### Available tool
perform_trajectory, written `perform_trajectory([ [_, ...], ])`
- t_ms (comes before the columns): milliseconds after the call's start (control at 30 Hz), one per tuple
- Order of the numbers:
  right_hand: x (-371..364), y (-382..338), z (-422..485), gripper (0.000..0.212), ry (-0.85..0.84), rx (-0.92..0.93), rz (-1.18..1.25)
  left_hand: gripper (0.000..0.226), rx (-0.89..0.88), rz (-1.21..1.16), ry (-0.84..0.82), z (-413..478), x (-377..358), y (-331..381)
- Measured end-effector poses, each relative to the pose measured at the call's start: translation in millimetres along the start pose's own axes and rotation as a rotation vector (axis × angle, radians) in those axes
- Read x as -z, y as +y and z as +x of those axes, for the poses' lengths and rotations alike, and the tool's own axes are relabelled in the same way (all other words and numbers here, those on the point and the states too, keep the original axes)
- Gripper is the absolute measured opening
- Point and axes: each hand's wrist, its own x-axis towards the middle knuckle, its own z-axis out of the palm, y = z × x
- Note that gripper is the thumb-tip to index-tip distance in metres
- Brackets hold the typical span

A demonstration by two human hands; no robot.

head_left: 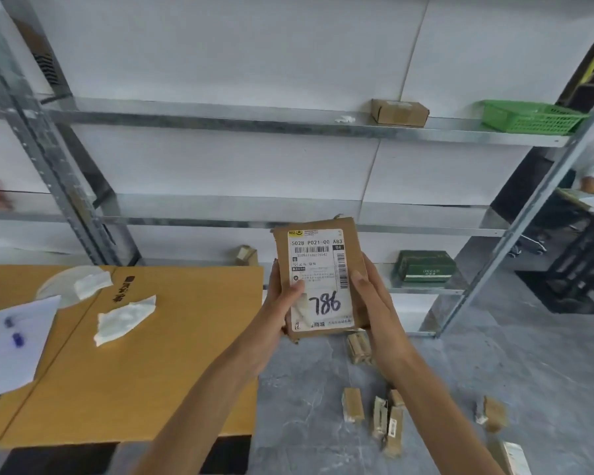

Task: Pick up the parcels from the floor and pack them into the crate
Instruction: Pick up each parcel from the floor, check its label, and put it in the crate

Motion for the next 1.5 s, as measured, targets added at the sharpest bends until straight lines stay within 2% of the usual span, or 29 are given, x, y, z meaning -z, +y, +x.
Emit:
perform_trajectory([
  [133,-12.7,-2.2,-37.1,0.033,-0.012,-0.060,0.025,0.112,0.045,0.037,-0.078,-60.2,6.9,-9.1],
  [200,-23.6,-1.0,-56.3,0.036,-0.055,-0.066,0.007,0.119,0.043,0.095,-0.105,-89.8,14.9,-13.1],
  [300,-50.6,1.1,-86.1,0.051,-0.105,-0.068,-0.006,0.113,0.024,0.110,-0.048,-131.5,28.3,-15.9],
  [367,-73.0,3.3,-106.0,0.047,-0.145,-0.047,-0.017,0.107,0.029,0.083,0.027,-159.1,38.2,-15.2],
  [467,-112.0,7.1,-138.2,0.039,-0.192,-0.021,-0.037,0.081,0.017,0.053,0.159,-201.5,56.2,-11.3],
  [533,-141.5,11.4,-160.3,0.040,-0.213,-0.013,-0.049,0.069,0.008,0.031,0.229,-232.1,72.5,-7.9],
  [633,-188.9,18.8,-198.7,0.041,-0.238,0.003,-0.042,0.067,0.030,0.014,0.322,-282.7,98.3,-2.5],
  [767,-251.5,31.9,-256.8,0.054,-0.255,-0.014,-0.014,0.045,0.082,0.108,0.479,-353.6,137.7,8.3],
  [833,-280.5,40.3,-281.7,0.053,-0.265,-0.035,0.007,0.039,0.095,0.140,0.524,-384.7,156.4,13.4],
  [933,-319.0,52.8,-312.8,0.040,-0.264,-0.076,0.030,0.044,0.133,0.141,0.602,-423.0,182.0,17.3],
  [1033,-348.2,61.5,-333.8,0.046,-0.275,-0.108,0.018,0.053,0.173,0.145,0.640,-450.3,205.6,13.8],
  [1133,-370.2,67.1,-340.2,0.042,-0.281,-0.130,-0.002,0.054,0.214,0.171,0.639,-463.0,231.1,9.9],
  [1333,-413.9,86.2,-315.3,0.068,-0.307,-0.185,0.007,0.065,0.294,0.209,0.640,-453.2,286.9,11.0],
  [1400,-431.7,94.6,-298.4,0.060,-0.300,-0.196,0.004,0.068,0.313,0.232,0.627,-445.2,310.6,14.1],
  [1500,-459.3,106.6,-270.1,0.037,-0.324,-0.224,0.021,0.077,0.354,0.238,0.591,-431.7,349.8,19.6],
])
